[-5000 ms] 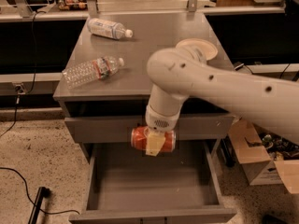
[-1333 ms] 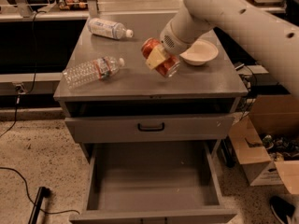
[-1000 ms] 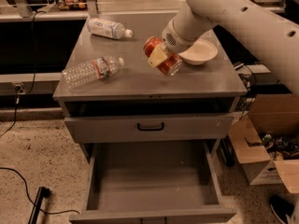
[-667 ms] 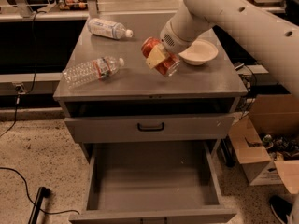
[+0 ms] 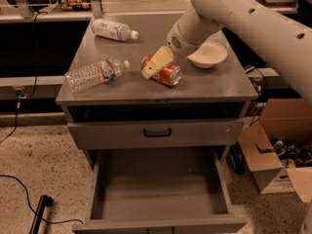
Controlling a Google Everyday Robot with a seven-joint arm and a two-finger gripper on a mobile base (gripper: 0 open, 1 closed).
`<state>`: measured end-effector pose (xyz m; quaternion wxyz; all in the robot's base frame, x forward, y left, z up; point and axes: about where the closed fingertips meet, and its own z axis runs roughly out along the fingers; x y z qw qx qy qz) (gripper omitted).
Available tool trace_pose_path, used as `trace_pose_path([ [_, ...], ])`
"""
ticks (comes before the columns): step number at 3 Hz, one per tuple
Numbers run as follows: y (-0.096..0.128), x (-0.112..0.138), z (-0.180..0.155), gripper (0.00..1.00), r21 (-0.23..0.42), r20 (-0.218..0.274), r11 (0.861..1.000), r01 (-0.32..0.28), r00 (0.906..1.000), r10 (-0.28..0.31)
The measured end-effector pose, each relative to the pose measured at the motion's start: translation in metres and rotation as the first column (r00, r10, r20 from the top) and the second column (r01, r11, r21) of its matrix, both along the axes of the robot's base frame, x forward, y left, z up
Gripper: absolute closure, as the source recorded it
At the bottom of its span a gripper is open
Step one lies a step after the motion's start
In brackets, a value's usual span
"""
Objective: Pick coke can from middle drawer and place on counter
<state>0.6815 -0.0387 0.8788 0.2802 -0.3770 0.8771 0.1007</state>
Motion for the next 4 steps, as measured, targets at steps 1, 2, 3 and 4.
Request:
trace_pose_path([
  [1,0.0,0.0,0.0,0.0,0.0,0.0,1.0,0.0,1.0,0.0],
  [2,0.001,-0.006,0.008,0.0,0.007,0.018,1.0,-0.023,0.9996,0.022],
  [3,0.007,-0.029,0.038,0.0,0.027,0.08,0.996,-0.089,0.993,0.086],
  [4,0.012,-0.046,0.058,0.0,0.074,0.124,0.986,-0.151,0.9822,0.141],
])
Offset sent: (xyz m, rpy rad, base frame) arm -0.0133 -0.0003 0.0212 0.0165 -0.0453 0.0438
